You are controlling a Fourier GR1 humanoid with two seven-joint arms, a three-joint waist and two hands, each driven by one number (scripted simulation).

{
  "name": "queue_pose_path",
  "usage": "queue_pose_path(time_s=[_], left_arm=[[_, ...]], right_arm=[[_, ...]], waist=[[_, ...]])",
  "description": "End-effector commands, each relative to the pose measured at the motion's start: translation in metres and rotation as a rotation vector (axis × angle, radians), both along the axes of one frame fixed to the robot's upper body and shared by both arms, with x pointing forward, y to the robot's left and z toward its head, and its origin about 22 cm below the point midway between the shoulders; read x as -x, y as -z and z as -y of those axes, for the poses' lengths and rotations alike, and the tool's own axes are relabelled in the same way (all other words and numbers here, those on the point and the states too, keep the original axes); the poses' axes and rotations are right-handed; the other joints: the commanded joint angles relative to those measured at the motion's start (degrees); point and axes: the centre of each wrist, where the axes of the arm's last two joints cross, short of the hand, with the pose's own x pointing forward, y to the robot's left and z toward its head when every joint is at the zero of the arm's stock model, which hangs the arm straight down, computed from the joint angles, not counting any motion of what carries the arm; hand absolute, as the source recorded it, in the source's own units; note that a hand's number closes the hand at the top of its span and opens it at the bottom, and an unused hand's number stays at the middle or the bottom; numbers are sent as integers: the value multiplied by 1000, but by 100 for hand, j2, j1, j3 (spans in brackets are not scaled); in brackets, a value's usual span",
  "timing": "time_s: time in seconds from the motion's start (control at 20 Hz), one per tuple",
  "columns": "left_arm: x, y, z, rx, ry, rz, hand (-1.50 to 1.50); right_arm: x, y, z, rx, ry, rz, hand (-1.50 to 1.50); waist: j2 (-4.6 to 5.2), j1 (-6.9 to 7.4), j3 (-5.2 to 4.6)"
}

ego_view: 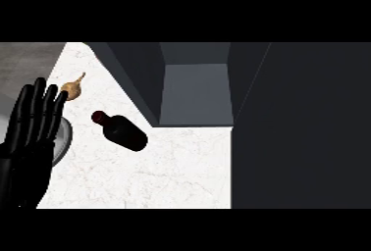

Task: Pick up the wine, place it into the cabinet and close the cabinet

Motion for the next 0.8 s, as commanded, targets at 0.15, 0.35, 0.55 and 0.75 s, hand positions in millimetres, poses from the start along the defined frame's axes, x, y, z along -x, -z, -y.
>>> queue_pose_path(time_s=[0.15, 0.35, 0.55, 0.75], left_arm=[[-17, 8, -14, -10, 338, 55, -150], [-19, 25, -26, 142, 560, -105, -150], [-17, 6, -59, 174, 631, -126, -150], [-11, -22, -66, 184, 659, -174, -150]], right_arm=[[16, 7, -13, -22, -71, -17, -150], [21, -2, -19, 12, -267, -68, -150], [50, -37, -20, 27, -290, -89, -150], [57, -65, -16, 33, -278, -75, -150]], waist=[[-90, -158, -285], [-81, -122, -289], [-121, -68, -281], [-111, -19, -272]])
